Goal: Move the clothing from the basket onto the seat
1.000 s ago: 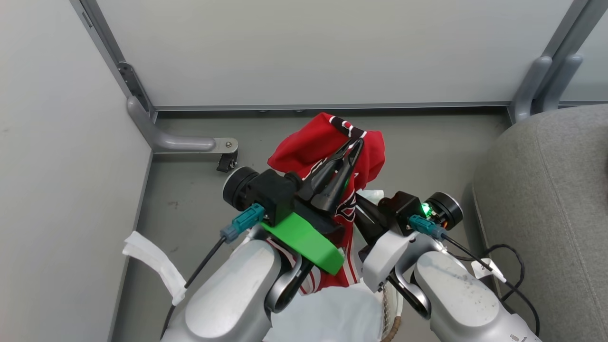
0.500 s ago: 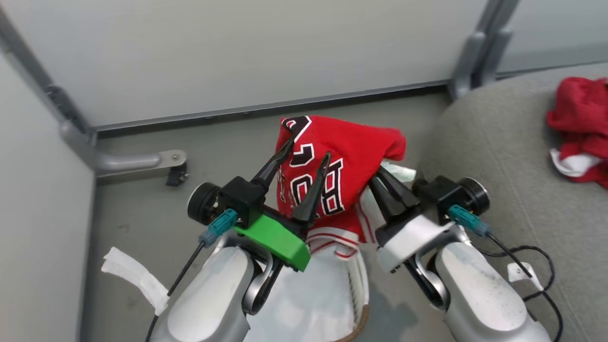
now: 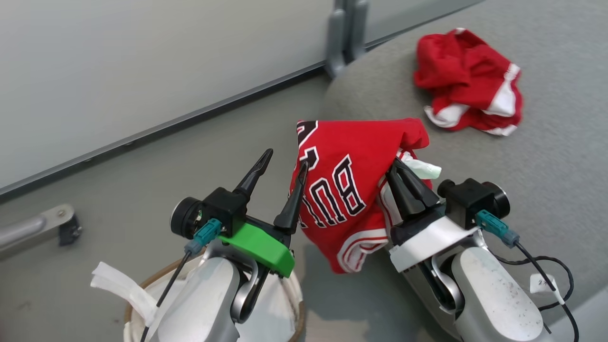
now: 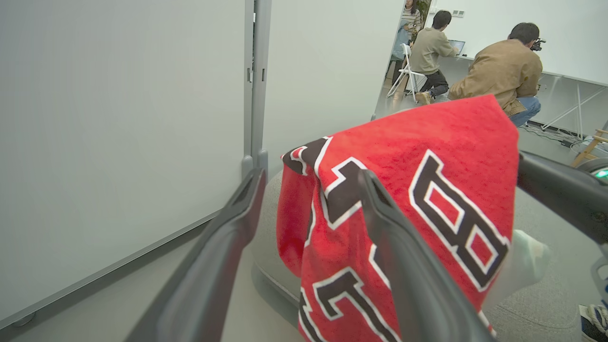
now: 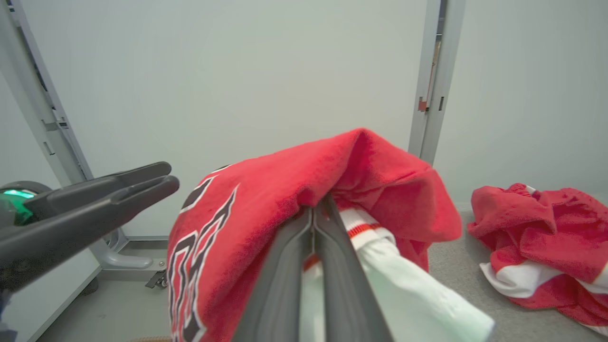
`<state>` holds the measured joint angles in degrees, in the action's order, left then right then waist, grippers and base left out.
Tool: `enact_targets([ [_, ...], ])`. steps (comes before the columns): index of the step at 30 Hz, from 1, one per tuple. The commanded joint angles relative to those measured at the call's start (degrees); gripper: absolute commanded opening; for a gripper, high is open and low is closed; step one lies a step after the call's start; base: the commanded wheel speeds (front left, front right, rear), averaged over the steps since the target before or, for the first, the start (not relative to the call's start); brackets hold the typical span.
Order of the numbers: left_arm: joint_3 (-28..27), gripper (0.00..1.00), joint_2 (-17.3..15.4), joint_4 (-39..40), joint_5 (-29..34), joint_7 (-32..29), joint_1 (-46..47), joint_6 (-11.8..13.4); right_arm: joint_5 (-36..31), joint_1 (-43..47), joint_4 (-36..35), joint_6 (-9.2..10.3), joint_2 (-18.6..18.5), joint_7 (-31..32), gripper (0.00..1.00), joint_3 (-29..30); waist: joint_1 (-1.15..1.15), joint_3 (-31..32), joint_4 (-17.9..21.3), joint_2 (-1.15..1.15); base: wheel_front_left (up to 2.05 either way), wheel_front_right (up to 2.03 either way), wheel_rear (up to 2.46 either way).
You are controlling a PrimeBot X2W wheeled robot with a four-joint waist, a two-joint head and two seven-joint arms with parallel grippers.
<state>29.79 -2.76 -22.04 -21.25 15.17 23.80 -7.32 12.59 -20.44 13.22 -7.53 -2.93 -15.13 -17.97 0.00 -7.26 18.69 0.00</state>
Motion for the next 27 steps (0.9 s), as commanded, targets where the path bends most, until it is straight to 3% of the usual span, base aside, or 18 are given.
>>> enact_targets([
  [1,-0.11,1.00,-0.32,0.00,0.14,-0.04,-0.88,-0.19,0.31,0.53,-0.53,0.08,-0.07,-0.03,0.00,0.15,0.00,-1.01,8.57,0.00,0.00,0.00,0.00],
  [5,-0.24,1.00,-0.33,-0.20,0.43,-0.04,-1.06,-0.20,0.59,0.91,-1.16,0.08,-0.05,-0.03,0.00,0.94,0.00,-1.74,11.63,0.00,0.00,0.00,0.00],
  [16,2.18,1.00,-0.83,-1.63,0.87,-0.04,2.91,-0.20,-0.88,-2.62,-4.69,0.08,0.00,-0.03,0.00,10.85,0.00,-6.97,12.54,0.00,0.00,0.00,0.00],
  [21,2.22,1.00,-2.00,-1.65,1.64,-0.04,4.47,-0.20,-3.68,-10.10,-4.74,0.08,-2.50,-0.03,0.00,15.07,0.00,-11.25,12.26,0.00,0.00,0.00,0.00],
  [27,3.58,1.00,-2.94,-1.44,1.77,-0.04,7.83,-0.20,-6.46,-20.02,-1.96,0.08,-7.35,-0.02,0.00,21.01,0.00,-17.37,8.48,0.00,0.00,0.00,0.00],
])
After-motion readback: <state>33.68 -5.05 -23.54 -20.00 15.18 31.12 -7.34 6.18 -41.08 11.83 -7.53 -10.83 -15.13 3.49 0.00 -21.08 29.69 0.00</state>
